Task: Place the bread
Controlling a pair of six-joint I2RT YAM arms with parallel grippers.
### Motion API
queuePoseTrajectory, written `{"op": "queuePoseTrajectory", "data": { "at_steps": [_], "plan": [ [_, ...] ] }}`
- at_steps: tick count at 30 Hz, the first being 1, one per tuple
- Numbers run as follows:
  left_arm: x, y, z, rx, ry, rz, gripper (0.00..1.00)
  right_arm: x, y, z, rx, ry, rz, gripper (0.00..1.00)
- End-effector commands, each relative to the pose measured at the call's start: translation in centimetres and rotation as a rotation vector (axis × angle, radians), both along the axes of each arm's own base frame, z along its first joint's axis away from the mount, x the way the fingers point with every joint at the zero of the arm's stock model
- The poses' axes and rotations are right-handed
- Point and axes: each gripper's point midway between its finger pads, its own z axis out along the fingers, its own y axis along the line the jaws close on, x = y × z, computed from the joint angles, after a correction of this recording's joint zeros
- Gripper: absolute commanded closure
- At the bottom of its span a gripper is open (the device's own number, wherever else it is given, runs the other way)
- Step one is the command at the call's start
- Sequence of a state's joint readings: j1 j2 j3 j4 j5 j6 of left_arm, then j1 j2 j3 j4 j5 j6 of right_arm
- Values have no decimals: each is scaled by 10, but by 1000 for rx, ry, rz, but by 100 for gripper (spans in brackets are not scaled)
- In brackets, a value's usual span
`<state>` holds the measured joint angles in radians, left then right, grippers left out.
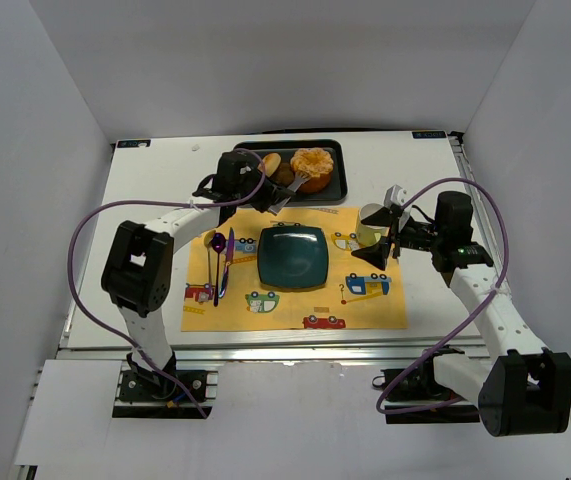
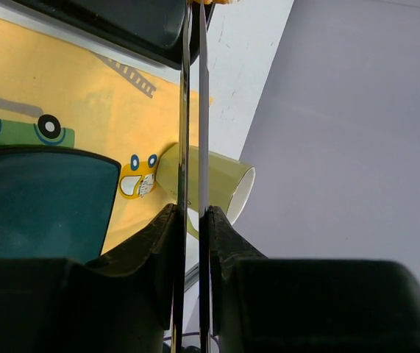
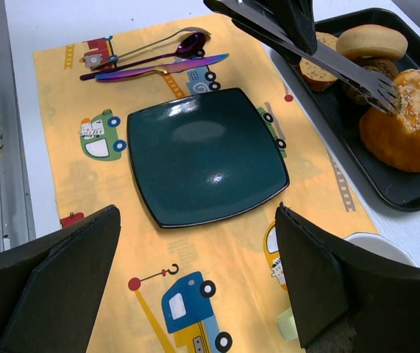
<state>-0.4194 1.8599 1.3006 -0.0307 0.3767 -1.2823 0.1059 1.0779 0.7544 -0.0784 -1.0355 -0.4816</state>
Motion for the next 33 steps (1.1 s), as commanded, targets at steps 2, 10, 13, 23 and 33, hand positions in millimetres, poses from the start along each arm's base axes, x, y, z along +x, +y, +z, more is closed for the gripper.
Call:
{"op": "queuePoseTrajectory", "data": {
  "at_steps": [2, 10, 13, 23, 33],
  "plan": [
    [-2, -4, 46, -27, -123, -43, 99, -4, 1, 10, 17, -34, 20, 11],
    [-7, -8, 90, -107, -252, -73, 100, -4, 1, 12, 14, -41, 21, 11],
    [-6, -9, 109, -130, -294, -75, 100, -4, 1, 13, 11, -47, 21, 10],
    [-16, -7, 118, -145, -313, -87, 100, -4, 0, 13, 9, -49, 17, 11],
    [-20, -7, 140, -165, -352, -94, 100, -4, -1, 15, 8, -56, 17, 11]
  ]
}}
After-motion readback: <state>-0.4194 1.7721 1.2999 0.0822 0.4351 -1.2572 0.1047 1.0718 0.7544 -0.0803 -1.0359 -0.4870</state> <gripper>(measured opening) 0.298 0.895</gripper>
